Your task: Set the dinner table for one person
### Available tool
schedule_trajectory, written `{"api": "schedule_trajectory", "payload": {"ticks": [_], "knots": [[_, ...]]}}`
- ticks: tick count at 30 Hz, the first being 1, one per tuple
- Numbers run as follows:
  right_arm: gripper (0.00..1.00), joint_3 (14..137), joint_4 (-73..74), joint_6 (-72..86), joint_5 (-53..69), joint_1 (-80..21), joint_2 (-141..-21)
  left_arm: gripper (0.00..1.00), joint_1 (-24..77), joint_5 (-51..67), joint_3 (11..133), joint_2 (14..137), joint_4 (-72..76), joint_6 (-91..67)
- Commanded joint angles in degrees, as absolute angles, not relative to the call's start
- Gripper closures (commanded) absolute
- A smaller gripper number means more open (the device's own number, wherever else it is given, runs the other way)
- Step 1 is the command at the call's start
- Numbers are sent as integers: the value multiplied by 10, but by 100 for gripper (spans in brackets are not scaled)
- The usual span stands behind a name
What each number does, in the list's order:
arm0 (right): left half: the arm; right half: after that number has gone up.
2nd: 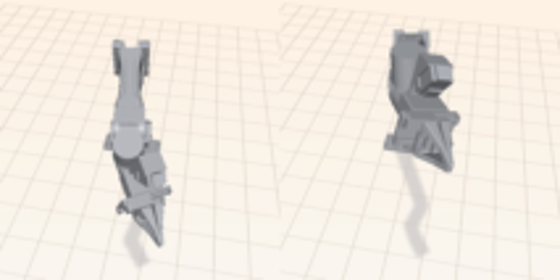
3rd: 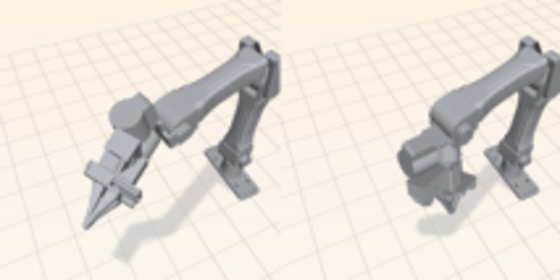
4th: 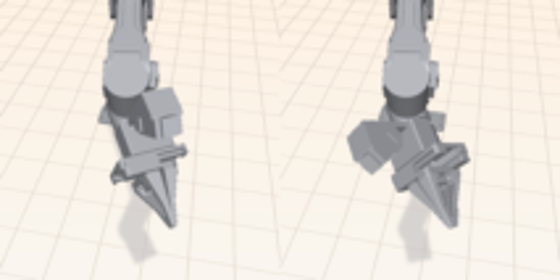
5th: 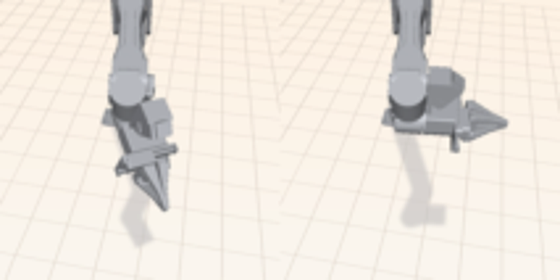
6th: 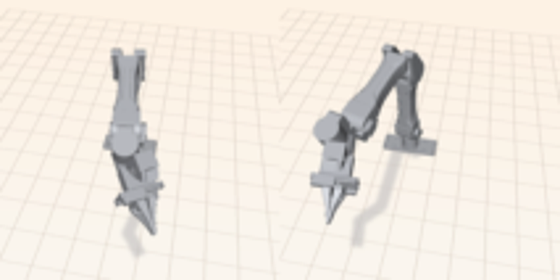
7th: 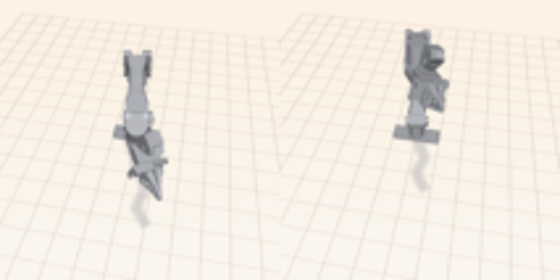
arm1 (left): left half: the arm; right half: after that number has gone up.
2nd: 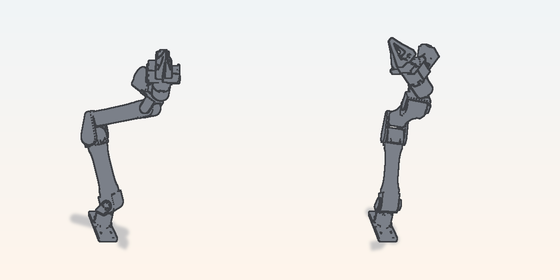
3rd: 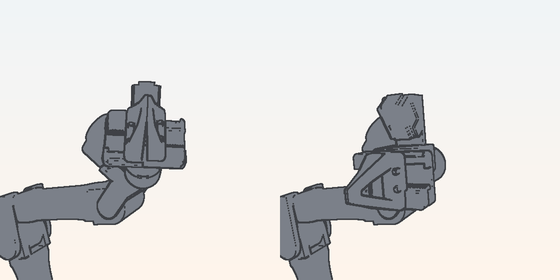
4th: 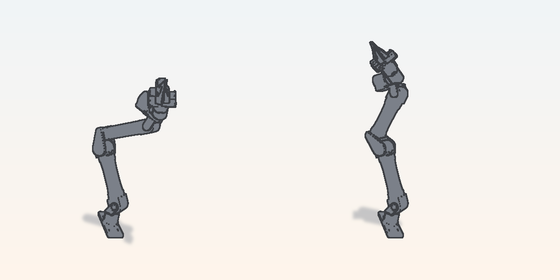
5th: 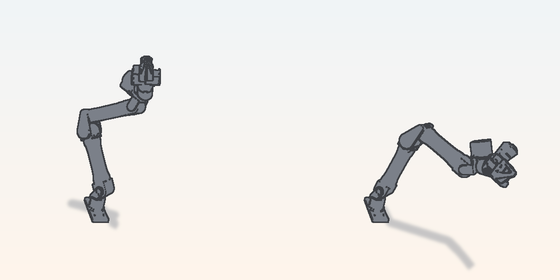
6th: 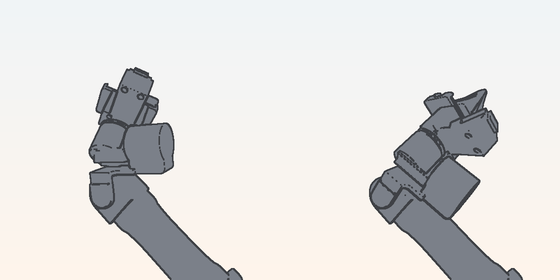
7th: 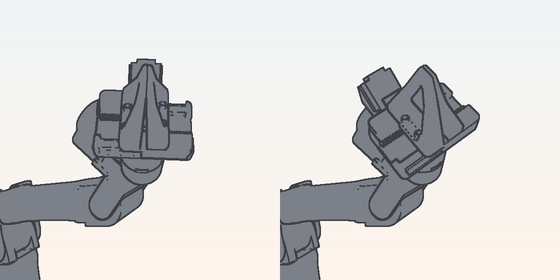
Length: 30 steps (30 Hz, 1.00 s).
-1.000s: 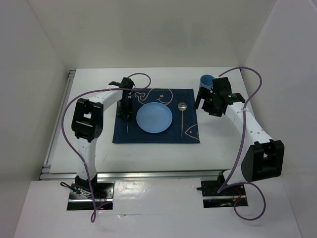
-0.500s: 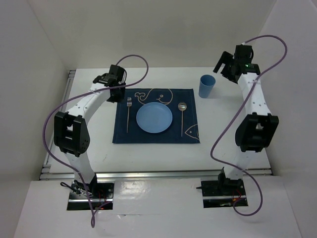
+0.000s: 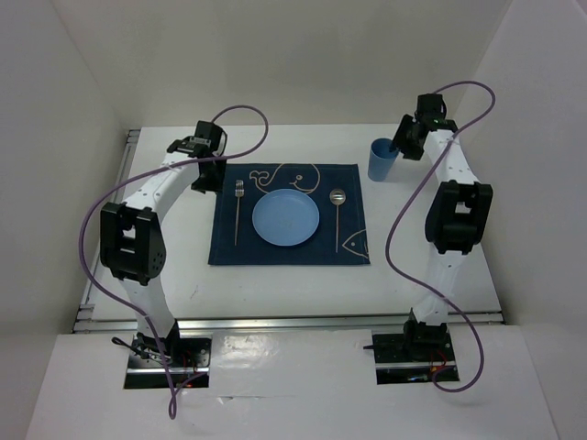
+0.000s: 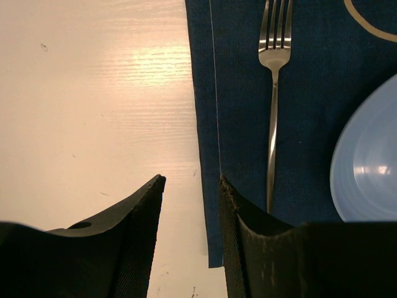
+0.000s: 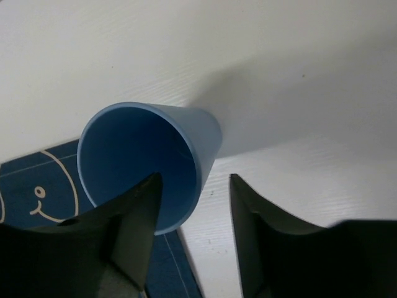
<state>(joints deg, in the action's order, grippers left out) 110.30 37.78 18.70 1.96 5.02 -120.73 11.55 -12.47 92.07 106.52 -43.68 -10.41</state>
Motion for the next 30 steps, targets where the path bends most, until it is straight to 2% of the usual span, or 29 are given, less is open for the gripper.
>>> {"api": "schedule_trajectory", "payload": {"ticks": [1, 2, 5, 8, 9, 13, 19, 26, 30], "knots": [[48, 1131, 352, 183, 38, 47, -1229, 52, 118, -112, 932, 1078, -440, -94], [59, 1131, 352, 183, 38, 47, -1235, 52, 118, -117, 933, 1078, -440, -94], [79, 1124, 343, 183, 38, 47, -1235, 52, 118, -123, 921, 1072, -434, -89], [91, 1134, 354, 178, 18, 47, -1242, 52, 118, -123, 928, 1078, -443, -89], [98, 1149, 362, 178, 12, 47, -1247, 52, 118, -123, 939, 1084, -454, -89], [100, 1190, 415, 150, 18, 47, -1219, 52, 112, -144, 978, 1089, -479, -66], [100, 1132, 396, 115, -34, -12, -1128, 52, 98, -183, 995, 1100, -479, -66], [100, 1145, 406, 108, -34, -74, -1156, 52, 98, -219, 953, 1095, -453, -47], [100, 1183, 405, 108, -61, -103, -1213, 52, 98, -230, 975, 1114, -461, -47]]}}
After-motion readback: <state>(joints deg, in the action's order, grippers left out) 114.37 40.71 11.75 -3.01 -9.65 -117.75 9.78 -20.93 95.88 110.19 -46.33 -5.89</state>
